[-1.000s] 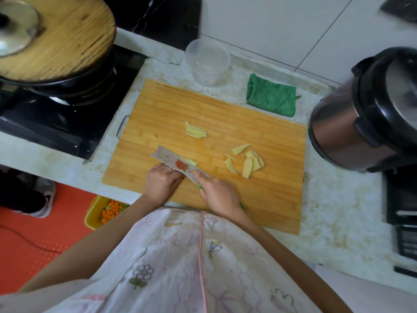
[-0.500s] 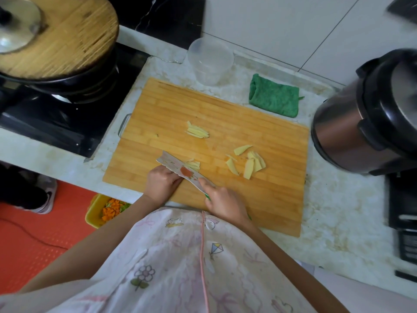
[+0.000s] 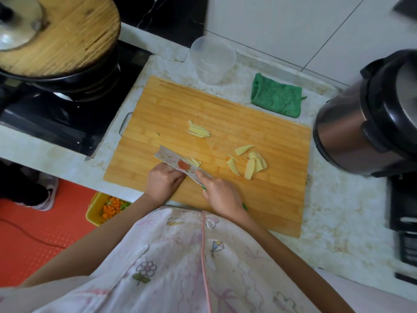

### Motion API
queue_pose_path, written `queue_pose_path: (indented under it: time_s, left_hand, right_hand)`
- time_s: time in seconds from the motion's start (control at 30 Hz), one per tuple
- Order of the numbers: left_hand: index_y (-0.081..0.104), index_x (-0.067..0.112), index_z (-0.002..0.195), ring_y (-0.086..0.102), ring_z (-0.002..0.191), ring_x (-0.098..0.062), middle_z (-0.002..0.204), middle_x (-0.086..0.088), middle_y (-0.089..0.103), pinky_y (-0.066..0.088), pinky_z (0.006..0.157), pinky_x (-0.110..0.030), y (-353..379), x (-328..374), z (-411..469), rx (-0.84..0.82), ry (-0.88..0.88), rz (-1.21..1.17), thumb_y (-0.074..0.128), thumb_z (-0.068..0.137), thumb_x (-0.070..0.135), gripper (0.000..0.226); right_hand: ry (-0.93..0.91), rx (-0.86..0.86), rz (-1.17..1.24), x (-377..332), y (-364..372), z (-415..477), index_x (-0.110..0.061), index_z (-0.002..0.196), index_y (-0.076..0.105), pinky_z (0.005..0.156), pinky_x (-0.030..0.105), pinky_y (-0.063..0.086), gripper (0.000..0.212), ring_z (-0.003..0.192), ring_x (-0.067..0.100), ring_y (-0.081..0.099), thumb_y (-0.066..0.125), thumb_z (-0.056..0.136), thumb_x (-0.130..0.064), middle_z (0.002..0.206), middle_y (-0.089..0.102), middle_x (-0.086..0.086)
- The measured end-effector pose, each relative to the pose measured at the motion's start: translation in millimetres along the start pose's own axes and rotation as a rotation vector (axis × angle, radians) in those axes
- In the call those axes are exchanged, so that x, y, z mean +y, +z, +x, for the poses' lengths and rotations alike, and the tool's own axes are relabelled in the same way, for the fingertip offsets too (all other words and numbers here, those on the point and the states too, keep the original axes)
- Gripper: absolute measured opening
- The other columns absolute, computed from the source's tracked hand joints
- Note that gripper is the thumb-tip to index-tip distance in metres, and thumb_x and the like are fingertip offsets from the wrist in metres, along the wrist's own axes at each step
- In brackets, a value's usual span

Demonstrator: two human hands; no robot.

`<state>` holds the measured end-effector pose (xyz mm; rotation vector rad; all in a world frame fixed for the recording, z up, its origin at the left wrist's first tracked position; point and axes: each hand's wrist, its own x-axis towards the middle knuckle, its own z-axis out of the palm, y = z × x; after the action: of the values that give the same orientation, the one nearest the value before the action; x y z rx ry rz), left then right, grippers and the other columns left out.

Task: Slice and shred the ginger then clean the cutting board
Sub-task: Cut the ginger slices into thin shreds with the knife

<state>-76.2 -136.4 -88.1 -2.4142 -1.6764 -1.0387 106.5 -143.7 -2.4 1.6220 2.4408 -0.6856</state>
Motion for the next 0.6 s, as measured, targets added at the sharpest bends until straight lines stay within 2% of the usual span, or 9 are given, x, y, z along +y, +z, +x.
queue_pose_path:
  time_s: [0.13, 0.23, 0.33, 0.4, 0.5, 0.6]
  left_hand:
    - [0.073, 0.013, 0.070, 0.059, 0.059, -0.023, 0.065, -0.002, 0.066, 0.041, 0.063, -0.027, -0.4, 1.9, 1.2, -0.015, -0.028, -0.077, 0.052, 0.095, 0.029, 0.037]
    - [0.076, 0.012, 0.082, 0.063, 0.079, -0.014, 0.083, 0.000, 0.073, 0.046, 0.078, -0.024, -6.1, 2.0, -0.3, -0.026, -0.215, -0.279, 0.060, 0.086, 0.022, 0.019]
    - [0.074, 0.008, 0.090, 0.062, 0.091, -0.010, 0.094, 0.000, 0.070, 0.047, 0.087, -0.022, -17.2, 1.6, 8.1, 0.047, -0.429, -0.439, 0.063, 0.086, 0.008, 0.011]
    - [0.070, 0.006, 0.093, 0.059, 0.094, -0.011, 0.096, -0.003, 0.066, 0.044, 0.086, -0.019, -20.3, -0.4, 23.6, 0.028, -0.440, -0.407, 0.065, 0.083, 0.003, 0.012]
    - [0.065, 0.007, 0.101, 0.056, 0.101, -0.022, 0.105, -0.009, 0.061, 0.041, 0.087, -0.027, -12.8, -0.6, 52.0, -0.177, -0.437, -0.323, 0.077, 0.076, 0.013, 0.028]
    - [0.065, 0.013, 0.105, 0.055, 0.106, -0.023, 0.111, -0.006, 0.056, 0.045, 0.086, -0.033, 0.8, 1.3, 76.3, -0.478, -0.422, -0.319, 0.085, 0.066, 0.017, 0.044]
  right_hand:
    - [-0.042, 0.062, 0.039, 0.9, -3.9, 3.1, -0.026, 0.141, 0.037, 0.050, 0.032, 0.043, 0.052, 0.060, 0.024, 0.057, 0.051, 0.092, -0.013, 0.080, 0.066, 0.007]
    - [-0.079, 0.155, 0.042, 12.6, -6.9, -2.0, -0.027, 0.140, 0.043, 0.044, 0.027, 0.041, 0.055, 0.056, 0.019, 0.056, 0.057, 0.089, -0.012, 0.081, 0.068, 0.004]
    - [0.009, 0.216, 0.110, 28.4, -17.0, 2.7, -0.032, 0.139, 0.045, 0.037, 0.019, 0.023, 0.056, 0.046, 0.011, 0.042, 0.057, 0.088, -0.013, 0.065, 0.061, -0.002]
    - [0.077, 0.243, 0.310, 37.4, -21.3, 6.8, -0.036, 0.136, 0.047, 0.037, 0.019, 0.025, 0.055, 0.044, 0.008, 0.038, 0.056, 0.087, -0.012, 0.055, 0.048, -0.010]
    - [0.107, 0.359, 0.585, 45.0, -25.5, 9.6, -0.025, 0.120, 0.065, 0.045, 0.025, 0.028, 0.043, 0.046, 0.005, 0.035, 0.058, 0.083, -0.006, 0.051, 0.040, -0.011]
    - [0.134, 0.404, 0.752, 44.8, -27.0, 11.2, -0.013, 0.108, 0.070, 0.046, 0.026, 0.026, 0.029, 0.046, 0.005, 0.030, 0.055, 0.086, -0.004, 0.053, 0.035, -0.010]
